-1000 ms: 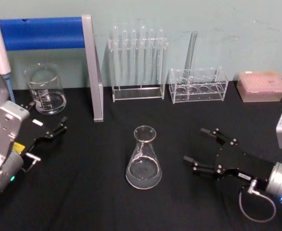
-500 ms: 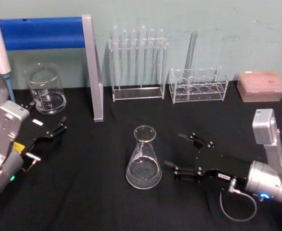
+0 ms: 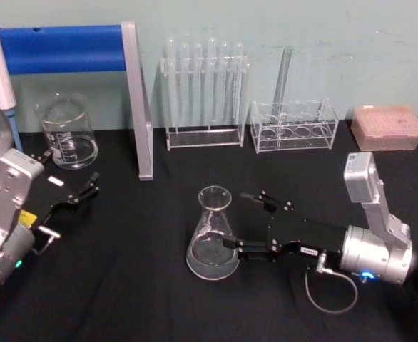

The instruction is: Grasp the erlenmeyer flask with one hand, shake it three times, then place it back.

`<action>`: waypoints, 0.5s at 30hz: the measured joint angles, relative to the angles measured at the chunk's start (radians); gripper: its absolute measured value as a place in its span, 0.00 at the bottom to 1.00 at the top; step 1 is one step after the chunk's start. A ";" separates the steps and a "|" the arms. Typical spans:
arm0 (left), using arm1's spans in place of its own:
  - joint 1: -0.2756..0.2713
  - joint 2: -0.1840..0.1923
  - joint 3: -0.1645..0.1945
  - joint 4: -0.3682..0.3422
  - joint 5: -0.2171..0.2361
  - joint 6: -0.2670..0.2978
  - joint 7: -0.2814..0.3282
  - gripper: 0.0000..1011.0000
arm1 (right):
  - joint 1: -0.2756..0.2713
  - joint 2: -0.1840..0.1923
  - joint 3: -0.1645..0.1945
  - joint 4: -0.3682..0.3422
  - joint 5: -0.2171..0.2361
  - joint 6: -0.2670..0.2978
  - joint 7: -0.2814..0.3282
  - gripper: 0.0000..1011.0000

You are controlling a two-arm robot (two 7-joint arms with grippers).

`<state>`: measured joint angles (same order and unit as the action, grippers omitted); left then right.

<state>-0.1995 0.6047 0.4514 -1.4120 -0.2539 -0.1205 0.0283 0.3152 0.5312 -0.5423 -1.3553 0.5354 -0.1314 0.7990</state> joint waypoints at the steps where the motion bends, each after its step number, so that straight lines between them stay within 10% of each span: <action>1: 0.000 0.000 0.000 0.000 0.000 0.000 0.000 0.99 | 0.005 -0.004 -0.003 0.006 -0.001 -0.001 0.003 0.99; 15: 0.000 0.000 0.000 0.000 0.000 0.000 0.000 0.99 | 0.083 -0.056 -0.043 0.095 -0.005 -0.018 0.042 0.99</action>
<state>-0.1995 0.6047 0.4514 -1.4120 -0.2539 -0.1205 0.0283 0.3985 0.4748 -0.5855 -1.2598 0.5302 -0.1498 0.8411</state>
